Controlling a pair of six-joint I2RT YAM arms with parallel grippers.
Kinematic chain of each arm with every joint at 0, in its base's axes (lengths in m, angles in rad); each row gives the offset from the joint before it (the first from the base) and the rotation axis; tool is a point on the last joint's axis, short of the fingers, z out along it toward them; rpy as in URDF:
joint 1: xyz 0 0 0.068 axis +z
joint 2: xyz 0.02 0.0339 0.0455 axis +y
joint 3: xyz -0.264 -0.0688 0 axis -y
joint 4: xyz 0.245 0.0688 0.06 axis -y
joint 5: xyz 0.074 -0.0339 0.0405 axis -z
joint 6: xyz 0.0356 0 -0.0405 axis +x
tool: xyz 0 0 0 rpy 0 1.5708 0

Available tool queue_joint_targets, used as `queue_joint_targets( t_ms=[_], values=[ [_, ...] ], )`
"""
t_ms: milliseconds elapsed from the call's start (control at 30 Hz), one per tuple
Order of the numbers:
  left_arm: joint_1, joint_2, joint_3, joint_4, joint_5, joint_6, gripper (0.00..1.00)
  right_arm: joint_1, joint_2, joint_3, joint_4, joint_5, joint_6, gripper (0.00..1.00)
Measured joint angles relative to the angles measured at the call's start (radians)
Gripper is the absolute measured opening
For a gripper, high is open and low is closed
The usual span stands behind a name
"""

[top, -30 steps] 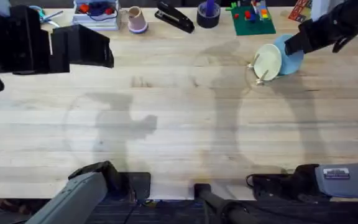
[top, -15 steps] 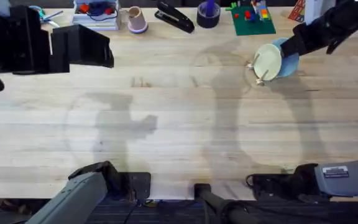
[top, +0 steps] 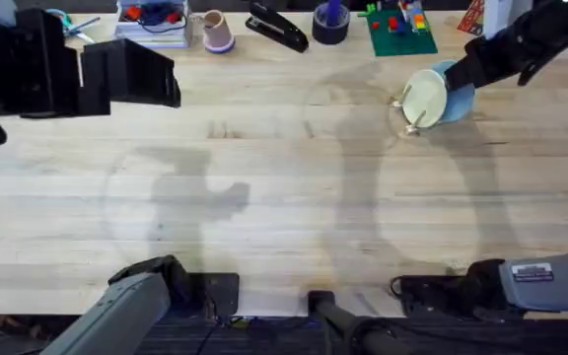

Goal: Pick up the plates from the table one by one and place each into a slot on the dish rack.

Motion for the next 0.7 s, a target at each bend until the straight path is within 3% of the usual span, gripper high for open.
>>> queue_joint_targets(
  t_ms=[233,700],
  values=[
    [0.000,0.000,0.000,0.000,0.000,0.000,0.994,0.000,0.000,0.000,0.005,0.000,0.004,0.160],
    [0.000,0.000,0.000,0.000,0.000,0.000,0.993,0.000,0.000,0.000,0.005,0.000,0.011,0.192]
  ],
)
